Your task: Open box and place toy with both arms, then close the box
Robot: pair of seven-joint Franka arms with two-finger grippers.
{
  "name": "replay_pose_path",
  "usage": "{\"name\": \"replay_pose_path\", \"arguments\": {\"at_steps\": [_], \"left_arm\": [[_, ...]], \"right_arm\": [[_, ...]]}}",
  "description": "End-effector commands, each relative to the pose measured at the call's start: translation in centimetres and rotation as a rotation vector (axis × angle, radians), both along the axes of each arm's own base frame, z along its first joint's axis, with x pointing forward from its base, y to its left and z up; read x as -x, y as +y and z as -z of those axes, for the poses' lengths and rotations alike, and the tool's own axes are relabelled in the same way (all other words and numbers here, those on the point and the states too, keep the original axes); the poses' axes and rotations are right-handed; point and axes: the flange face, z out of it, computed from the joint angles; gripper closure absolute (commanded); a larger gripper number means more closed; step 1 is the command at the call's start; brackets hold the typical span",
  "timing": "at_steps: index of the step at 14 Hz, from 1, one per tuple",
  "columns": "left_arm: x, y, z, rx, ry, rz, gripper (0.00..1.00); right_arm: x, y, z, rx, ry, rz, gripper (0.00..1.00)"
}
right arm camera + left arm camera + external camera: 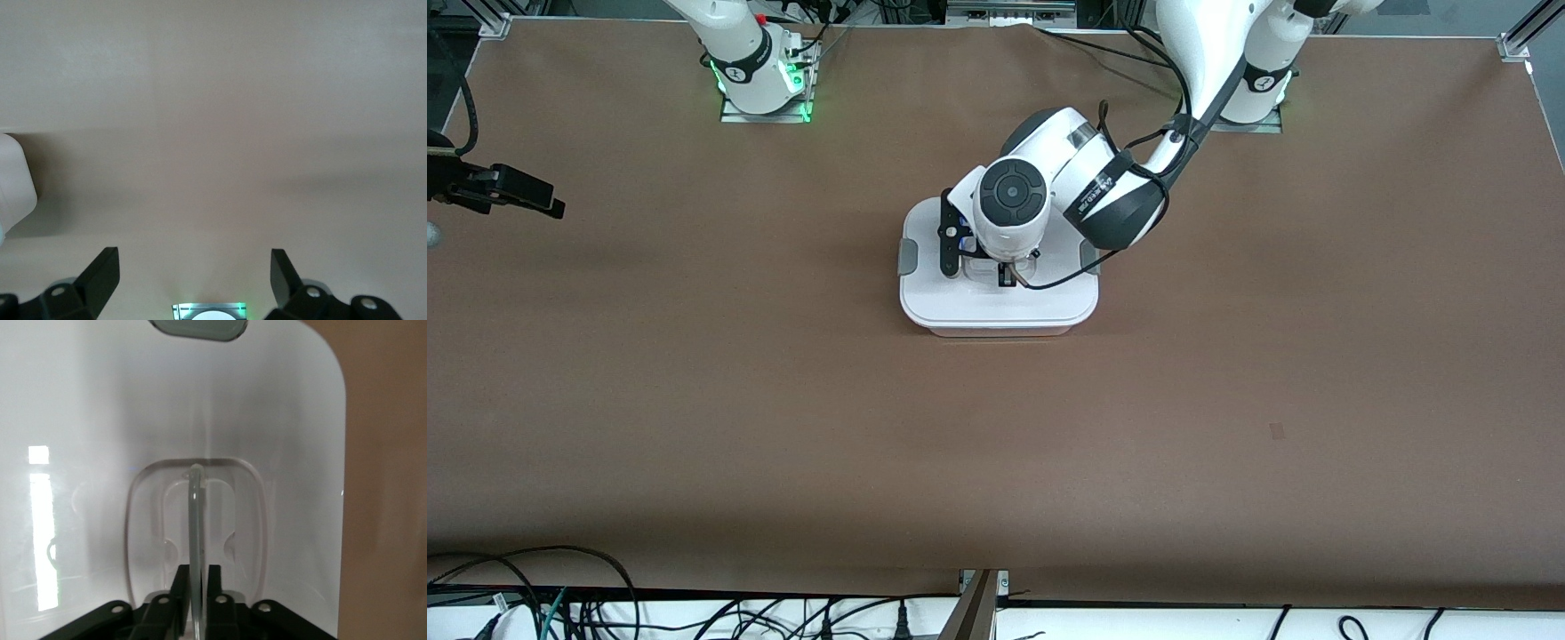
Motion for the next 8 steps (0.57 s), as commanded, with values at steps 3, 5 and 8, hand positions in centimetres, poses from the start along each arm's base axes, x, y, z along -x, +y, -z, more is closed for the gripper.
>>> {"name": "replay_pose_path", "arguments": {"at_steps": [3, 5, 8], "left_arm": [[-0.1, 1.6, -4.1, -0.027, -0.038, -0.03, 0.0], [0.1, 2.2, -5.7, -0.042, -0.024, -0.031, 0.0], [-0.2, 6.7, -11.6, -0.106, -0.002, -0.165, 0.0]], "right_arm": [[-0.9, 0.2, 0.5, -0.007, 0.004, -0.01, 0.0], [-0.9, 0.2, 0.5, -0.006, 0.004, -0.019, 0.0], [-0.9, 0.2, 0.4, -0.008, 0.003, -0.018, 0.0]]}}
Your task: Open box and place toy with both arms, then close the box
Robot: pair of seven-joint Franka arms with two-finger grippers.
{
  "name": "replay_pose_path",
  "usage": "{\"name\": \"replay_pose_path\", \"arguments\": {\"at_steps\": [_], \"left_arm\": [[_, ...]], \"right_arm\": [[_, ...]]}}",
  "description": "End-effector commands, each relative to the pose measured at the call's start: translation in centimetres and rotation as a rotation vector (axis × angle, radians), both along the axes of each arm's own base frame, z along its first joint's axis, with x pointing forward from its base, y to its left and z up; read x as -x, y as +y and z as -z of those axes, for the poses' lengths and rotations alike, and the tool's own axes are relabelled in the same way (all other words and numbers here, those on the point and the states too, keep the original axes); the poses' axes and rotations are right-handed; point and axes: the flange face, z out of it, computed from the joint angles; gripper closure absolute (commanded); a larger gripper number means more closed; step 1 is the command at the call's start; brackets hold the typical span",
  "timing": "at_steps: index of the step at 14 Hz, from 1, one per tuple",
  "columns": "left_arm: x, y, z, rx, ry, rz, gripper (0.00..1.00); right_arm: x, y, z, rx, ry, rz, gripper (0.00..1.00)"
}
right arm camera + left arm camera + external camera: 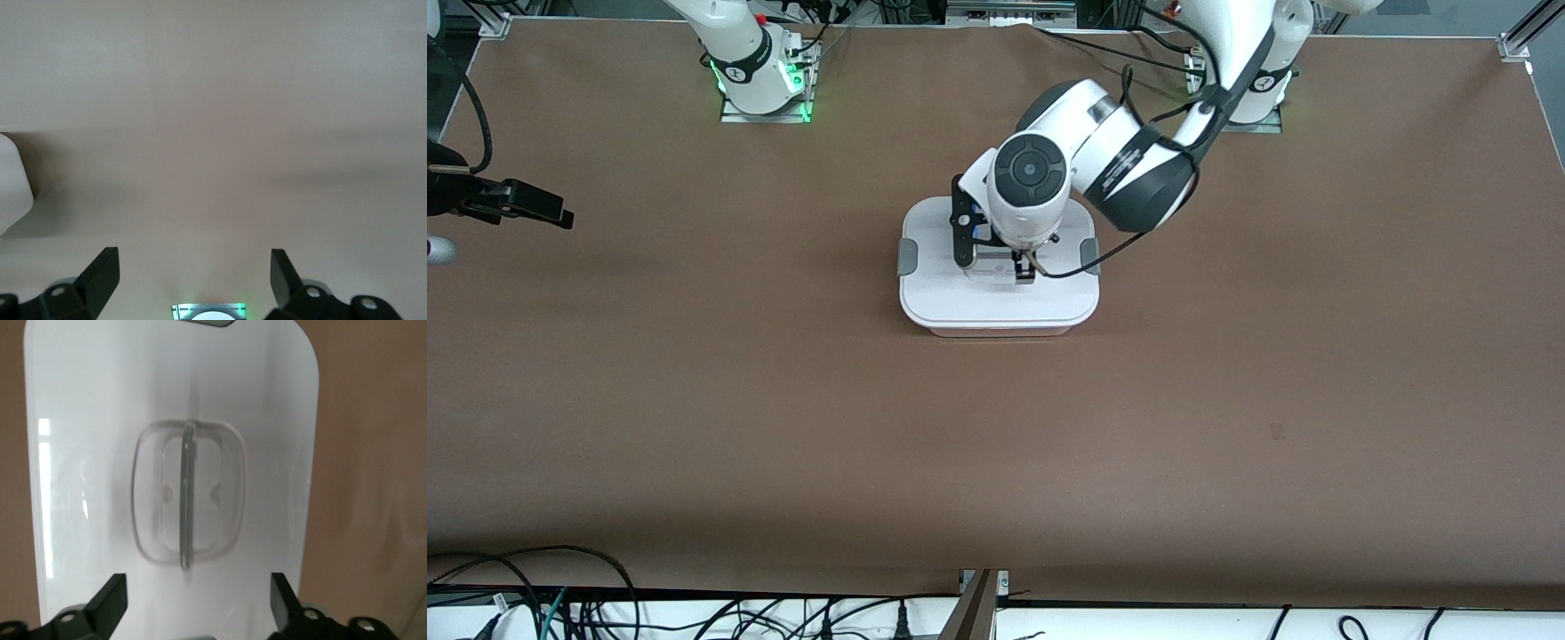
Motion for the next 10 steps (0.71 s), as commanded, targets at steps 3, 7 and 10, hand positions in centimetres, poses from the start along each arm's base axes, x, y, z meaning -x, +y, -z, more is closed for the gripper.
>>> {"name": "replay_pose_path", "arguments": {"at_steps": [3, 7, 10], "left_arm": [[-1.4, 11.3, -10.5, -0.186, 0.01, -0.464, 0.0], [-1.9, 16.1, -15.3, -0.315, -0.17, -0.656, 0.0], [-3.2, 22.7, -19.6, -0.312, -0.223, -0.915, 0.0]], "right_arm": [[-0.2, 0.0, -0.6, -0.007, -0.01, -0.014, 0.0], [-0.2, 0.1, -0.7, -0.011, -0.014, -0.012, 0.0], [-0.4, 0.1, -0.4, -0.011, -0.008, -0.012, 0.0]]}}
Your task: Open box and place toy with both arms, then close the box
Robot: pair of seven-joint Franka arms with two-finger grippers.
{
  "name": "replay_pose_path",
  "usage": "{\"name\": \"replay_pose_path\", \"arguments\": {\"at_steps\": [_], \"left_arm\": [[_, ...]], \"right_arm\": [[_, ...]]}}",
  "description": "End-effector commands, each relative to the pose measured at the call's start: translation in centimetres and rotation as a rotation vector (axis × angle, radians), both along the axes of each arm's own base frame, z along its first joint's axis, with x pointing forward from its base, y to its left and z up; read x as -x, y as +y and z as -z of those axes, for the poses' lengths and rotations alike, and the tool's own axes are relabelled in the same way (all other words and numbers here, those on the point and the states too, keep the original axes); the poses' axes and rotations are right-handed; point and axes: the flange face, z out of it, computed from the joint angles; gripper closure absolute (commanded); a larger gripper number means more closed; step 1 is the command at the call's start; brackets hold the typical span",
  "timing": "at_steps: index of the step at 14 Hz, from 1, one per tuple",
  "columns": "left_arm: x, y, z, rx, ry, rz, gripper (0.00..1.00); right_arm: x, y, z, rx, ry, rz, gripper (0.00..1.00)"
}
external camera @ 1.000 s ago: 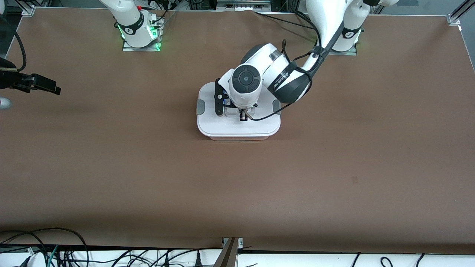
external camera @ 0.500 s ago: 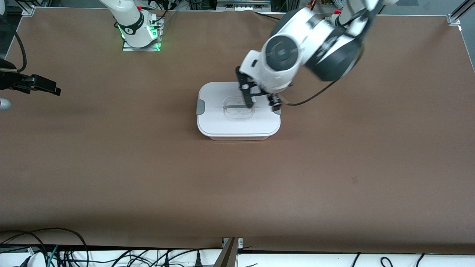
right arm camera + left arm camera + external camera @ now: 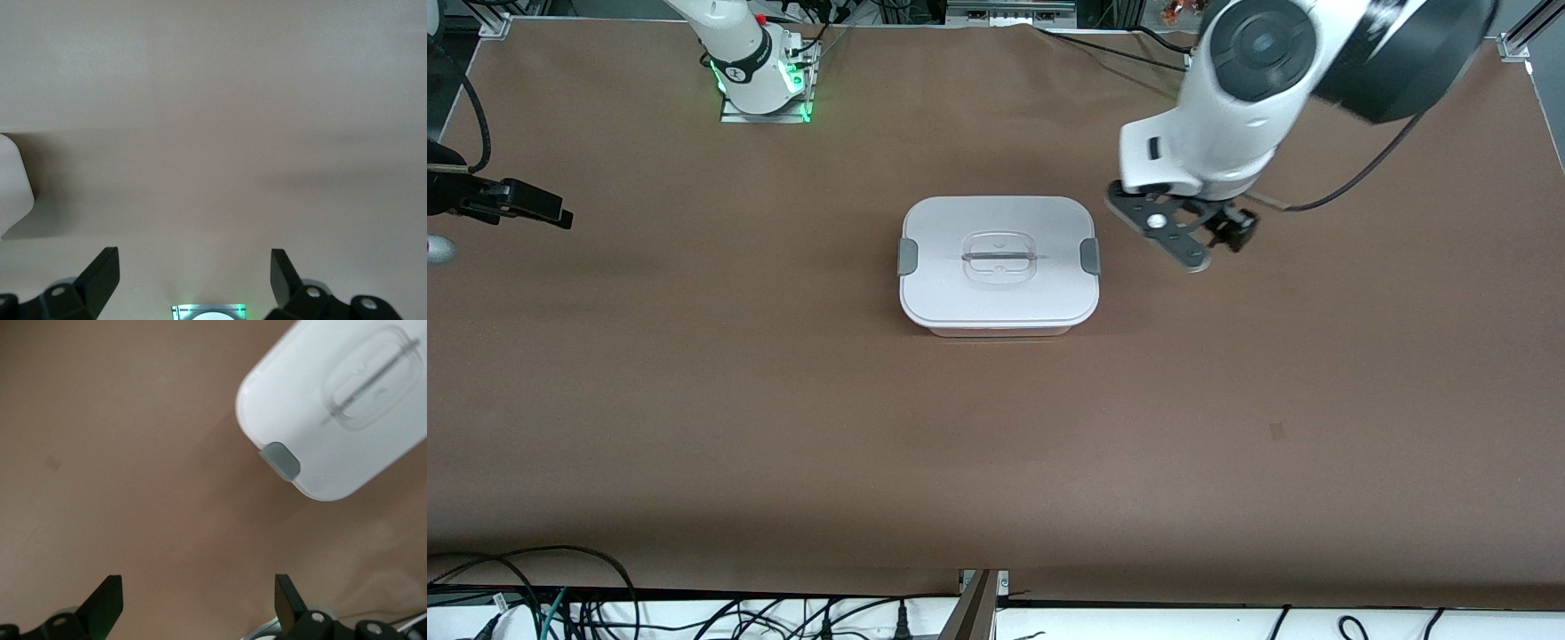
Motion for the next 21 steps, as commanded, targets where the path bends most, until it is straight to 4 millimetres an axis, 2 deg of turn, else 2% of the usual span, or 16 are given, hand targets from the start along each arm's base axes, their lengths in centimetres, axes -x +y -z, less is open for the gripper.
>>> {"name": "replay_pose_path", "arguments": {"at_steps": [1, 3, 5, 7, 8, 10, 12, 14, 21], "left_arm": [[-1.2, 8.1, -3.6, -0.023, -0.07, -0.26, 0.0], [-3.0, 13.8, -3.6, -0.029, -0.074, -0.384, 0.0], [-4.2, 18.5, -3.1, -0.02, -0.083, -0.453, 0.0], [-2.6, 20.9, -2.4, -0.033, -0.096, -0.497, 0.0], [-1.6, 23.2, -2.9, -0.021, -0.141, -0.534, 0.0], [0.2, 24.3, -2.7, 0.02, -0.223, -0.54, 0.0], [1.3, 24.1, -3.3, 0.079, -0.26, -0.539, 0.0], [1.3, 23.1, -3.2, 0.069, -0.241, -0.525, 0.0], [1.3, 23.1, -2.3, 0.047, -0.19, -0.537, 0.0]], "right_arm": [[-0.3, 0.1, -0.3, -0.011, -0.006, -0.011, 0.0], [-0.3, 0.1, -0.3, -0.011, -0.006, -0.011, 0.0], [-0.3, 0.1, -0.3, -0.011, -0.006, -0.011, 0.0], [-0.3, 0.1, -0.3, -0.011, -0.008, -0.011, 0.0], [-0.4, 0.1, -0.2, -0.011, -0.005, -0.011, 0.0], [-0.4, 0.1, -0.2, -0.011, -0.006, -0.009, 0.0], [-0.4, 0.1, -0.2, -0.011, -0.006, -0.009, 0.0], [-0.4, 0.0, -0.2, -0.012, -0.006, -0.009, 0.0], [-0.4, 0.0, -0.3, -0.012, -0.009, -0.007, 0.0]]}}
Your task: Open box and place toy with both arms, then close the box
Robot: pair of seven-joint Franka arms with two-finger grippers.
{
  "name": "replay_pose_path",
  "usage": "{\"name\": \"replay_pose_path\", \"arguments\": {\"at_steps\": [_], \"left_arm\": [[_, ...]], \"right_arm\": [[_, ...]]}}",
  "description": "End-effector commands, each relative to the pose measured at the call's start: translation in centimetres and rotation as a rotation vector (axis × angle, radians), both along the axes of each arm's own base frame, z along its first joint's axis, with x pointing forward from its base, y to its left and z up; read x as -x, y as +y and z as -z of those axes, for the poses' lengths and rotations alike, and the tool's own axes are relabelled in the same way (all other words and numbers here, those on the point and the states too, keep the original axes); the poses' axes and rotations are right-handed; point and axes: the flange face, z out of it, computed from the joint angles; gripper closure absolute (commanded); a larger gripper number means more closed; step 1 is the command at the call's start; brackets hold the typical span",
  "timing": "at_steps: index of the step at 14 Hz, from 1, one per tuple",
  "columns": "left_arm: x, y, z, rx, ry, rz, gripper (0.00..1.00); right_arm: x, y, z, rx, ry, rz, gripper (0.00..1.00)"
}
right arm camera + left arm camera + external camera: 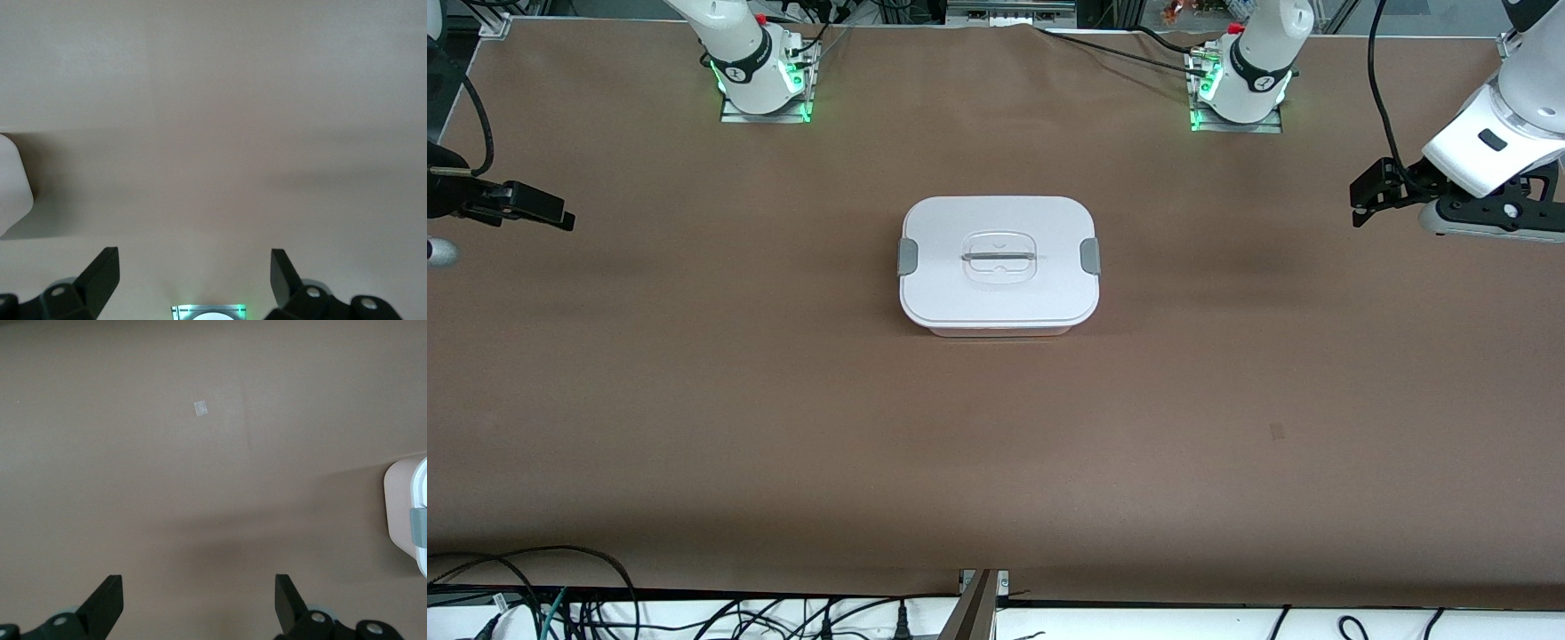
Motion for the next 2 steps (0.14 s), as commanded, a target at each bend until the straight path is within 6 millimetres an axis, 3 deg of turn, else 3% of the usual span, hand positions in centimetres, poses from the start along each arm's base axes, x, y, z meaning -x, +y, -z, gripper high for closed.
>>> {"name": "replay_pose_path", "arguments": {"at_steps": [1, 2], "left_arm": [[0.17, -0.04, -0.16, 0.01, 0.008, -0.015, 0.0], [0.18, -0.04, -0.09, 0.01, 0.009, -0.015, 0.0]], "right_arm": [[-0.27, 0.03, -0.5, -0.012, -0.012, -0.008, 0.0], [-0.27, 0.03, -0.5, -0.012, -0.012, -0.006, 0.0]]}}
